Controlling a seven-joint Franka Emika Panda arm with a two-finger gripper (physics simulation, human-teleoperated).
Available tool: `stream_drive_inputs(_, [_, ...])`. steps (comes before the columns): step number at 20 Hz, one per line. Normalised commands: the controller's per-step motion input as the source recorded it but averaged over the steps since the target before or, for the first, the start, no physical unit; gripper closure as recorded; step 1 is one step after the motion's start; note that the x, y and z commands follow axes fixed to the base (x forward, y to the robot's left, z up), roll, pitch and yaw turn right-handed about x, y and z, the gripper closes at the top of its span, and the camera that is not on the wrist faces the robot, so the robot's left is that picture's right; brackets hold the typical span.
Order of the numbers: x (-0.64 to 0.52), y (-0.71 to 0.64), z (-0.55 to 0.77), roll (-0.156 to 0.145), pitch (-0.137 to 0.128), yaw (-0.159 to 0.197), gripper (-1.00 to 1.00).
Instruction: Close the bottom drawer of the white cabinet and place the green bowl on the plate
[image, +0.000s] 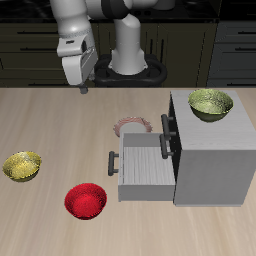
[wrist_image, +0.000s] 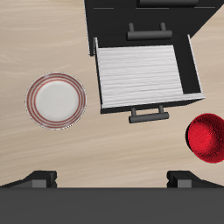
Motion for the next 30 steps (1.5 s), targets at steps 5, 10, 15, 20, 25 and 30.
stream_drive_inputs(5, [0.07, 0.09, -0.25, 0.022, -0.009, 0.008, -1.00])
stream_drive_inputs(10, [0.01, 0.07, -0.19, 0.012, -0.004, -0.006, -1.00])
stream_drive_inputs(15, [0.04, 0.06, -0.32, 0.008, 0.019, 0.003, -1.00])
stream_drive_inputs(20, [0.01, -0.02, -0.26, 0.007, -0.001, -0.014, -1.00])
stream_drive_inputs(25, [-0.09, -0.12, -0.14, 0.000, -0.016, -0.005, -1.00])
stream_drive_inputs(30, [-0.04, -0.13, -0.05, -0.006, -0.009, 0.001, -1.00])
